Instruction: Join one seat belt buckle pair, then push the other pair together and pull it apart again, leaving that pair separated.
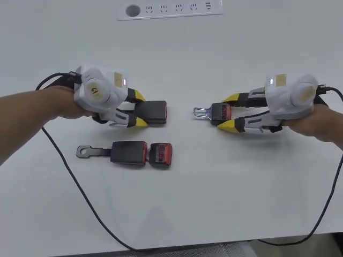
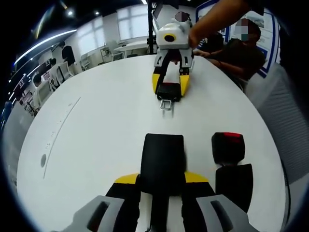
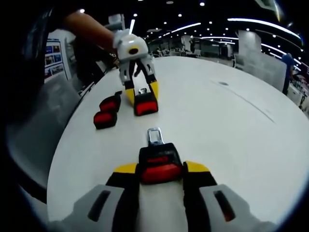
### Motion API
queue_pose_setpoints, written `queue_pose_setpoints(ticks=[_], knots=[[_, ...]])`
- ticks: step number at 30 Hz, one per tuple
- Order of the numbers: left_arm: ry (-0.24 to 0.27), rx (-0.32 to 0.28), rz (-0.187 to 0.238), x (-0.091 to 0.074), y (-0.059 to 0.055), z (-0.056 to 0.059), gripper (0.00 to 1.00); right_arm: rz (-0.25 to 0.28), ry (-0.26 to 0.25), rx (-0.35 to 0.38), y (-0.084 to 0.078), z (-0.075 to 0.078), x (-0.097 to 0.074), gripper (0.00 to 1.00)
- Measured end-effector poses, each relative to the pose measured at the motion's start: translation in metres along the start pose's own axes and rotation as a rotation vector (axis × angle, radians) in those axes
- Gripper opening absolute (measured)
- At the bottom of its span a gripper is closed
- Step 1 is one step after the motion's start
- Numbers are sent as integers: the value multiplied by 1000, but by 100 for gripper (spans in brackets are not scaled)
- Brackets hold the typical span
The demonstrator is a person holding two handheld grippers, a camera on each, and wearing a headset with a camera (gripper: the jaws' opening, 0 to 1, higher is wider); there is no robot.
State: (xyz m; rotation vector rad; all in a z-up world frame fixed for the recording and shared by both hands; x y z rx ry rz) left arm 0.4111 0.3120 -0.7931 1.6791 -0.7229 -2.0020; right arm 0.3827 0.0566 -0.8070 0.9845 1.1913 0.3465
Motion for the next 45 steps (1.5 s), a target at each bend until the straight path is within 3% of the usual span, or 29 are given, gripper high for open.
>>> queue_pose_setpoints(ticks=[24, 33, 37, 45], knots=[[-11, -3, -7, 0, 0, 0, 34, 43, 34, 5, 31, -20, 43, 35], [-17, 1, -7, 0, -1, 0, 34, 16, 42, -42, 35, -23, 42, 35], [-28, 11, -17, 1, 0, 0, 34, 16, 60, -64, 41, -28, 49, 35], [-27, 11, -9, 1, 0, 0, 34, 6, 63, -58, 41, -22, 48, 35]])
Point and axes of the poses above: the centre of the closed fingertips' face, and the gripper's own axes: x roughly forward along the fingers, z roughly to its right, y roughly out of its top, the point moved 8 cm from there along -x, roughly backward along the fingers, and after that the axes turned 12 degrees about -y, right-handed, at the moved point
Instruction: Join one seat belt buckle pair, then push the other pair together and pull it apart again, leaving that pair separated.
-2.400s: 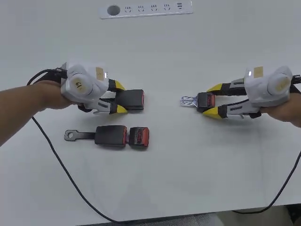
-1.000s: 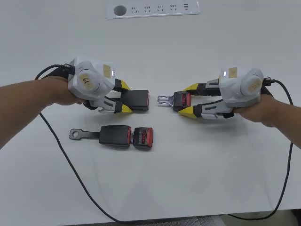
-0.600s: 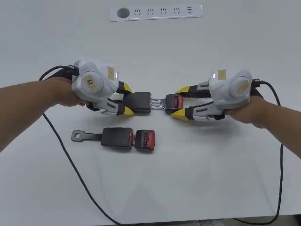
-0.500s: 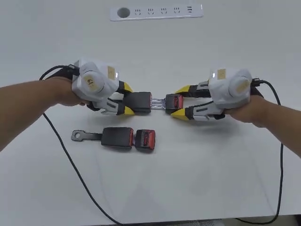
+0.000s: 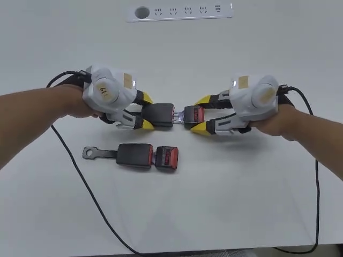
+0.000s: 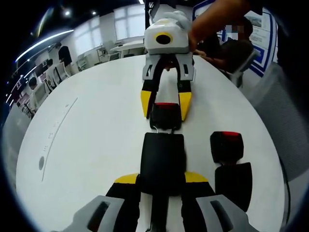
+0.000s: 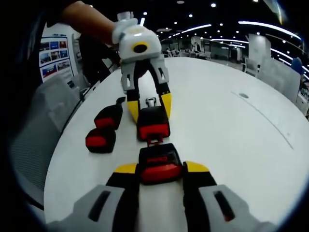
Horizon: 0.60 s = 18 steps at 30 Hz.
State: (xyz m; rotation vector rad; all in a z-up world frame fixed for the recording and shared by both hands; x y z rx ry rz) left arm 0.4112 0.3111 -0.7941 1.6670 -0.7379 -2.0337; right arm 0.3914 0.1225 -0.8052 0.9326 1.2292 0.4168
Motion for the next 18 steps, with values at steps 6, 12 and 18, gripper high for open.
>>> queue_pose_setpoints(ticks=[6, 12, 18], knots=[[-9, 12, -37, 1, 3, -1, 33, -11, 0, 8, 2, 2, 2, 34], [-19, 17, -46, 1, 3, -2, 33, -12, -5, 12, 8, 0, 11, 34], [-28, 25, -66, 1, 5, -3, 32, -13, -22, 29, 11, -2, 15, 34]])
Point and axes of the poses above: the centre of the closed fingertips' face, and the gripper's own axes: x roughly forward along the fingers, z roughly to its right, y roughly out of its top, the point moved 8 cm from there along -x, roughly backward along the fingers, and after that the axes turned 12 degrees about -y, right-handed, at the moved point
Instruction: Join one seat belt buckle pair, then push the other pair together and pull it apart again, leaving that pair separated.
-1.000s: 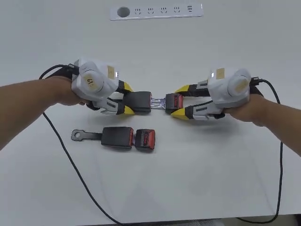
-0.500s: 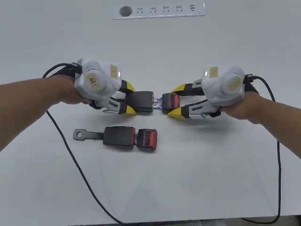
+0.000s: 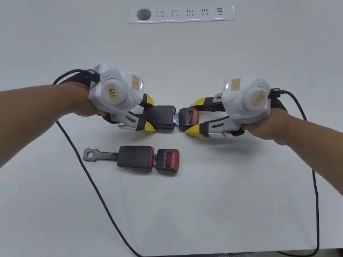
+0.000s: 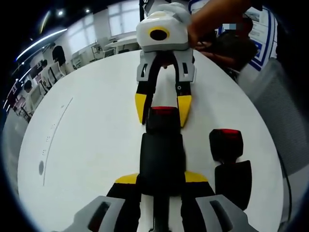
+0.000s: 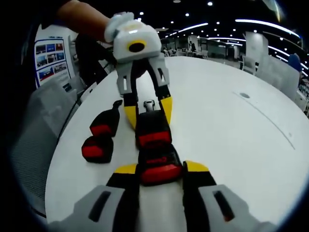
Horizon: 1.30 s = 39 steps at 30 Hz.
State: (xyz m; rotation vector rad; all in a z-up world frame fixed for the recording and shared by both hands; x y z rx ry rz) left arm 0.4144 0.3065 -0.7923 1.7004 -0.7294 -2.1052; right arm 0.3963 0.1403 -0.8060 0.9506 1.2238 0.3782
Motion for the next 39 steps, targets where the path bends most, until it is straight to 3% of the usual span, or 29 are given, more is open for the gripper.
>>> queue_pose_setpoints(ticks=[14, 39], knots=[[-8, 0, -30, 0, 2, 1, 32, -38, -28, 7, 5, -3, 4, 34], [-8, -3, -22, -1, 1, 1, 33, -46, -51, -9, 4, -3, 6, 35]])
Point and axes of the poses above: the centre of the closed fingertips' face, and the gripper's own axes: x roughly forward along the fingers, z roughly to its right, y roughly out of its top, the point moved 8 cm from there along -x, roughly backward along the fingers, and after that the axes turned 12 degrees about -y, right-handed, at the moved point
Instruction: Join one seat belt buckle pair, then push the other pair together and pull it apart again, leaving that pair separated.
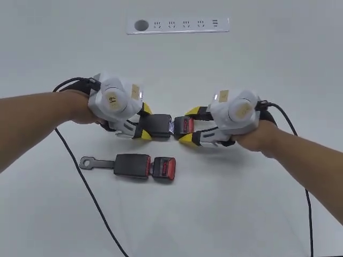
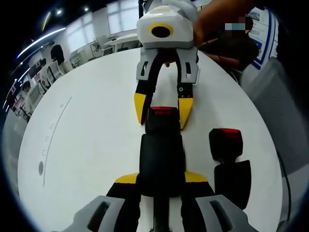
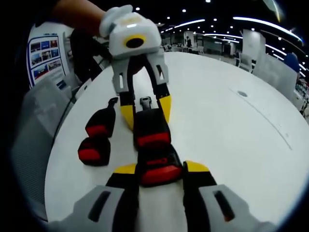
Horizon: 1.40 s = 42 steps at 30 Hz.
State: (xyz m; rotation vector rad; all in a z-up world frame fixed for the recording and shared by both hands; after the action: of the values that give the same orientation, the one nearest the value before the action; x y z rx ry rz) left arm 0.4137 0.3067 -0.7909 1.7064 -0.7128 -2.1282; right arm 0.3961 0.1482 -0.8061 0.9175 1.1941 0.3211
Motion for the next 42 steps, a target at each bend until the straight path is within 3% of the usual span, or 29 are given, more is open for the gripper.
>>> queue_pose_setpoints(ticks=[10, 15, 28, 42], knots=[[-11, 9, -6, 0, 0, -1, 33, -12, -11, -23, 2, -2, -2, 35], [-6, 1, 11, -1, -2, 0, 33, -24, -22, -23, 1, -4, -5, 35], [-10, 1, 12, -1, -2, 0, 34, -17, -2, -38, -9, 1, -18, 35], [-5, -15, 12, -1, -2, -1, 34, -21, -13, -46, -27, 7, -38, 36]])
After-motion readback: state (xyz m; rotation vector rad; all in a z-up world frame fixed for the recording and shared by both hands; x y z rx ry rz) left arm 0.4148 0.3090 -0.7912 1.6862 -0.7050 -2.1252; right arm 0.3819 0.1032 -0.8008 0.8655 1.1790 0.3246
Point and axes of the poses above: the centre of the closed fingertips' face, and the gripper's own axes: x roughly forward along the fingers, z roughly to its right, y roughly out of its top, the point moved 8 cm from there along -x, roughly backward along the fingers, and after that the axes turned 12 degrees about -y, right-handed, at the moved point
